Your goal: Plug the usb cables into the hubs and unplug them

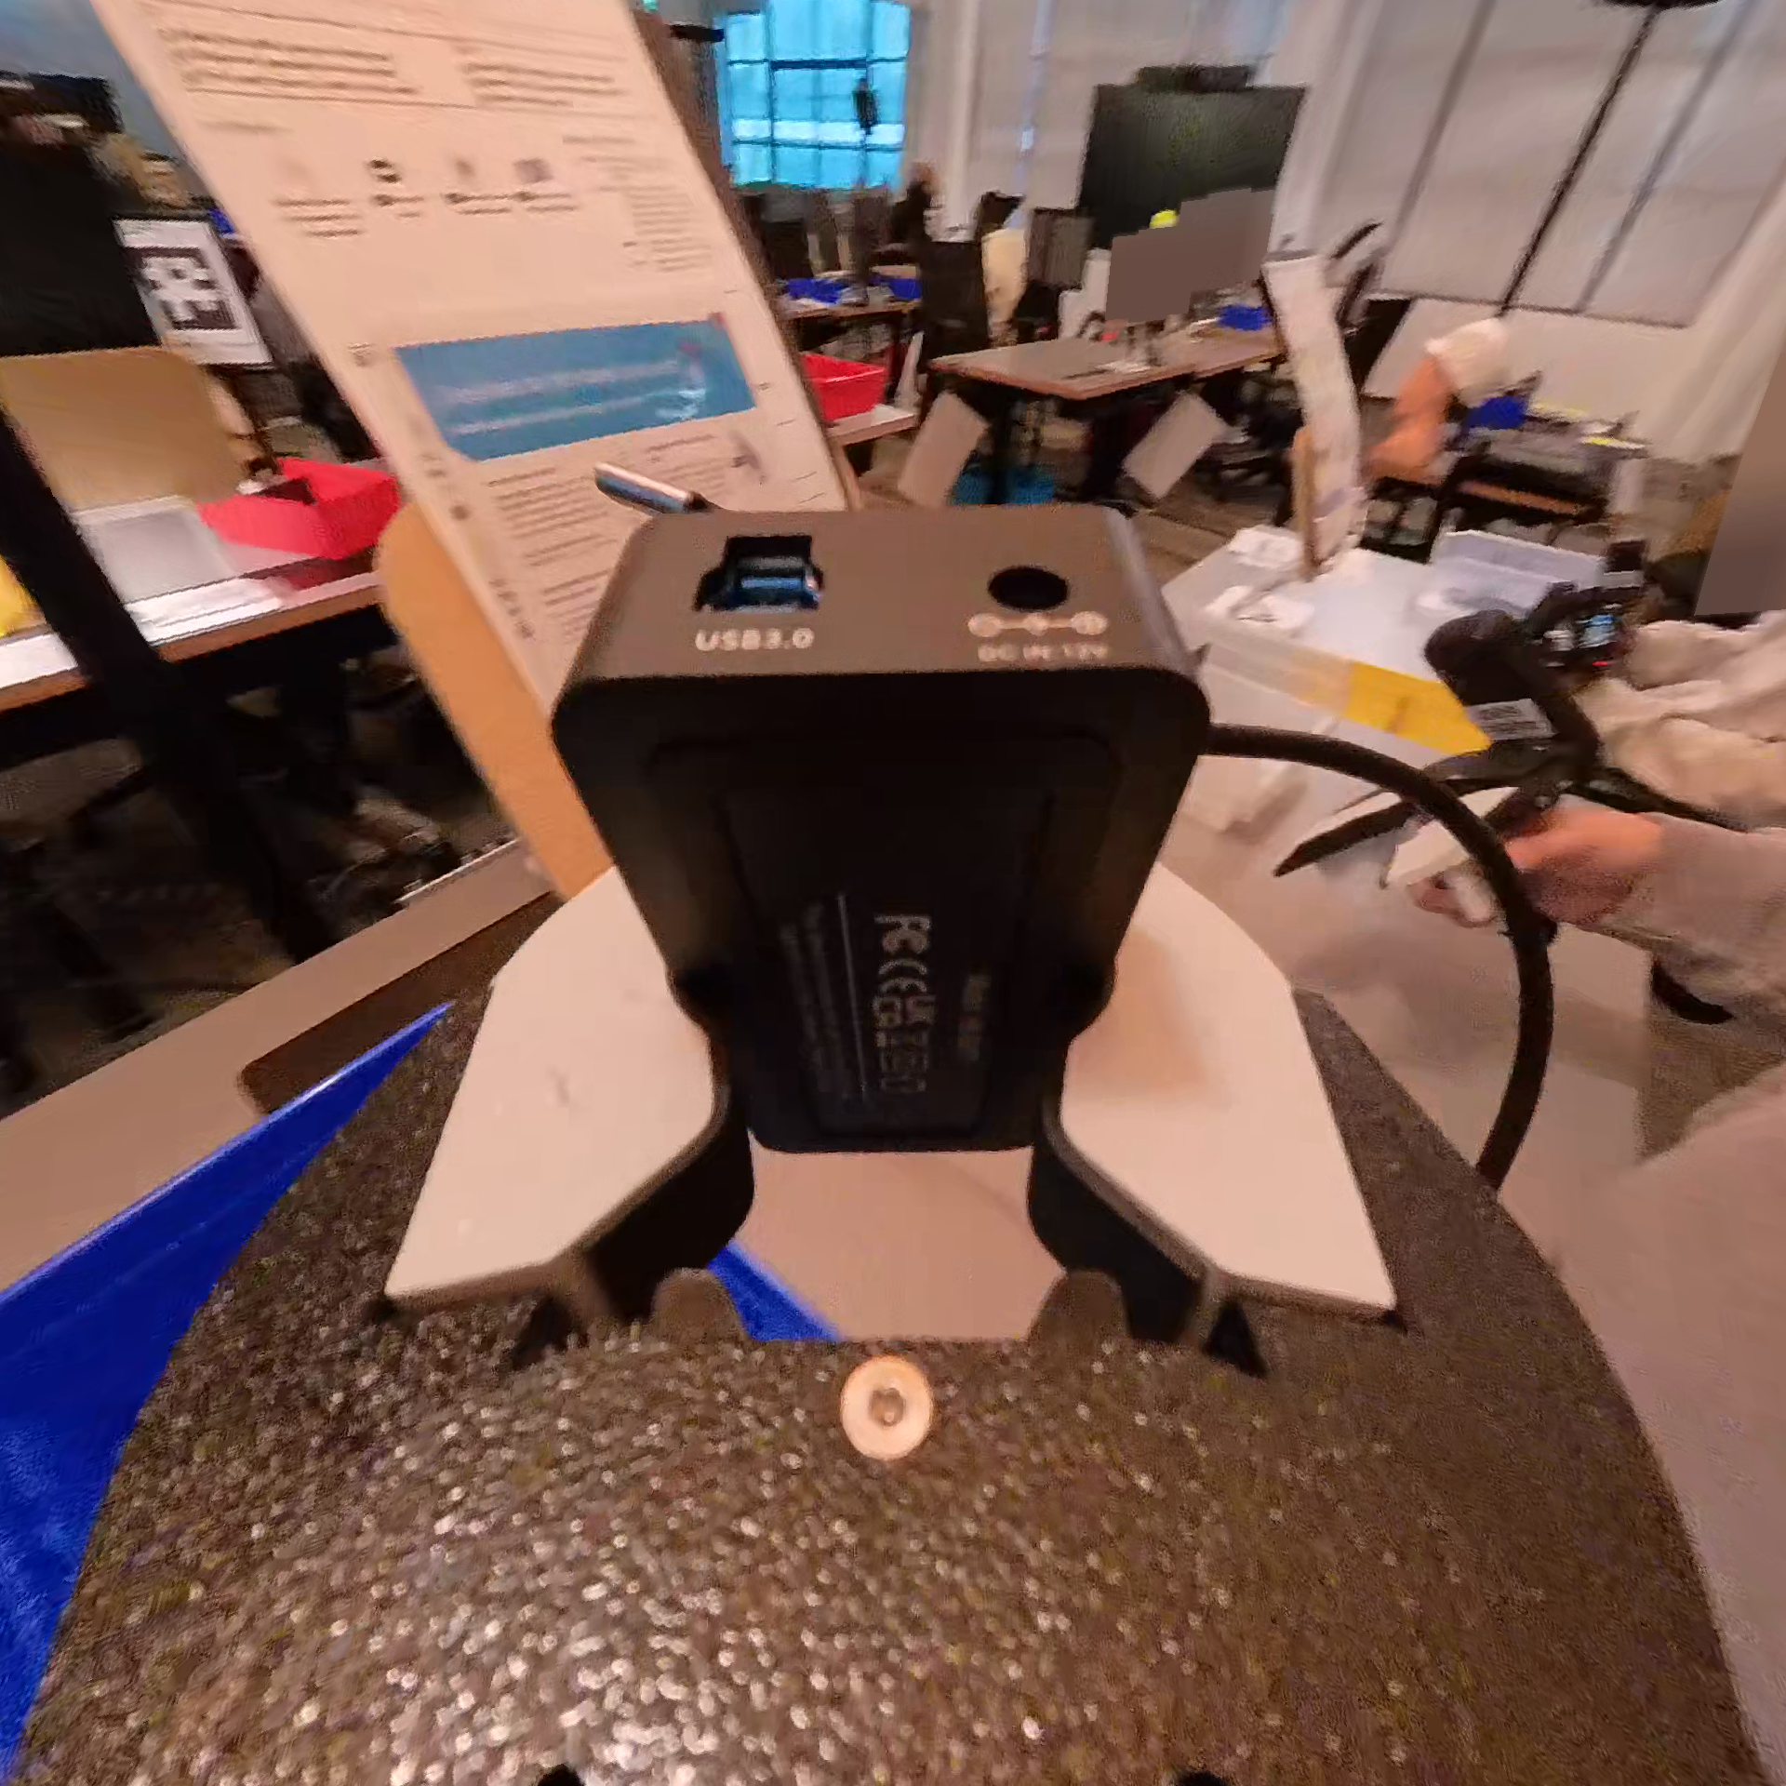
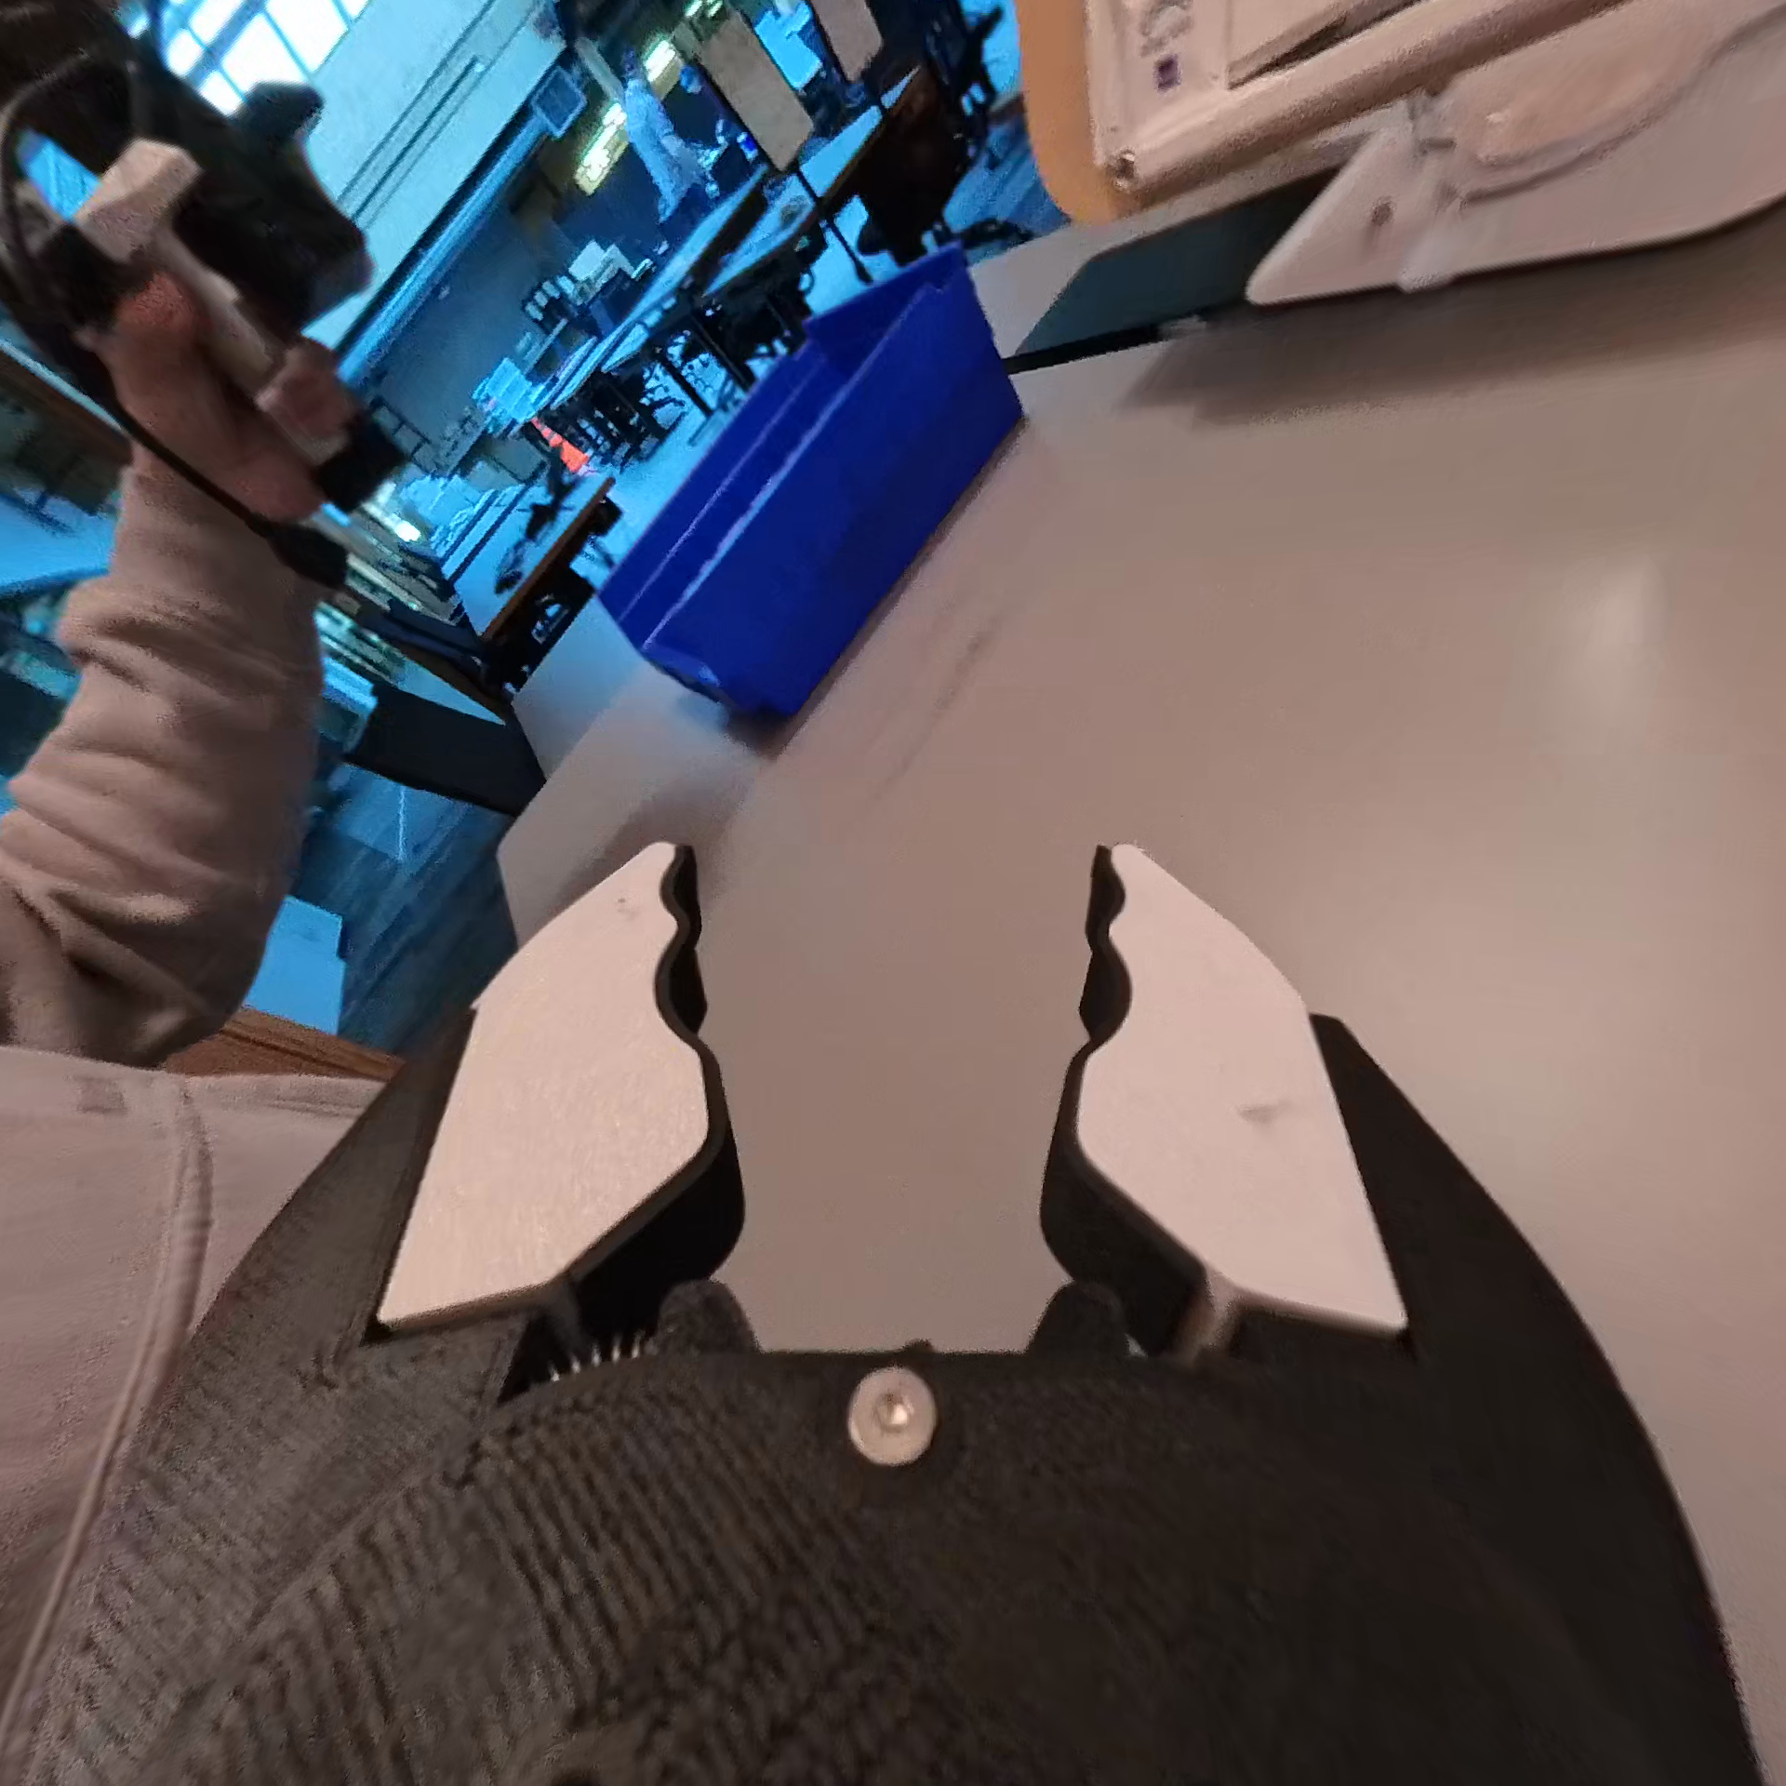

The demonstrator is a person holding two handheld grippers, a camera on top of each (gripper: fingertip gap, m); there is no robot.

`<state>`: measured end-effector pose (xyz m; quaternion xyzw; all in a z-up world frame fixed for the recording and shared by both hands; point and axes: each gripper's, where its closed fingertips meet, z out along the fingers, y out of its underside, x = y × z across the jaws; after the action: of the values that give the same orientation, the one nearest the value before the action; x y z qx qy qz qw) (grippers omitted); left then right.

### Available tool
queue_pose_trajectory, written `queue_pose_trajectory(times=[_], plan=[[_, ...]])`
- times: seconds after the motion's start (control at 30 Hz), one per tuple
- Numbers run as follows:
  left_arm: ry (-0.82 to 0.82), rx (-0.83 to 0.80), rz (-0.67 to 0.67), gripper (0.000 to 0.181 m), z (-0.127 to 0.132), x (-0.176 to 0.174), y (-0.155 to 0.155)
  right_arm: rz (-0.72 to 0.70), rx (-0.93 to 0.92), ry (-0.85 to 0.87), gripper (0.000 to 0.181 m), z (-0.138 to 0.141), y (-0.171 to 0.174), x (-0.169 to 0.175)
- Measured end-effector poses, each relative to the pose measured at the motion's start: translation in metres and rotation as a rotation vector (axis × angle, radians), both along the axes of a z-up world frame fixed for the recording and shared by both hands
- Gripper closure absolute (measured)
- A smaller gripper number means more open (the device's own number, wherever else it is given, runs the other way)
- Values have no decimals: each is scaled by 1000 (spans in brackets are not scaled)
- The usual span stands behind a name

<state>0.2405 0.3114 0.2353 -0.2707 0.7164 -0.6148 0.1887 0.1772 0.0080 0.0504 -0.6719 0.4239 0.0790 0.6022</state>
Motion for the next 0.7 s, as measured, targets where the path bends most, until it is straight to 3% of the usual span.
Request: queue_pose_trajectory(times=[0.07, 0.17, 0.33, 0.53, 0.7], plan=[[11, -26, -121, 110, -2, -9, -30, 81, 32, -92, 104, 32, 10, -11], [22, -11, -263, 110, -26, -20, -75, 246, 48, -230, 108, 78, 28, -40], [36, 38, -421, 111, -84, -35, -142, 291, -169, -402, 103, 98, 53, -54], [14, 66, -532, 111, -138, -53, -200, 260, -35, -141, 105, 92, 77, -44], [-40, 136, -602, 111, -166, -71, -222, 247, 69, 122, 126, 79, 73, -33]])
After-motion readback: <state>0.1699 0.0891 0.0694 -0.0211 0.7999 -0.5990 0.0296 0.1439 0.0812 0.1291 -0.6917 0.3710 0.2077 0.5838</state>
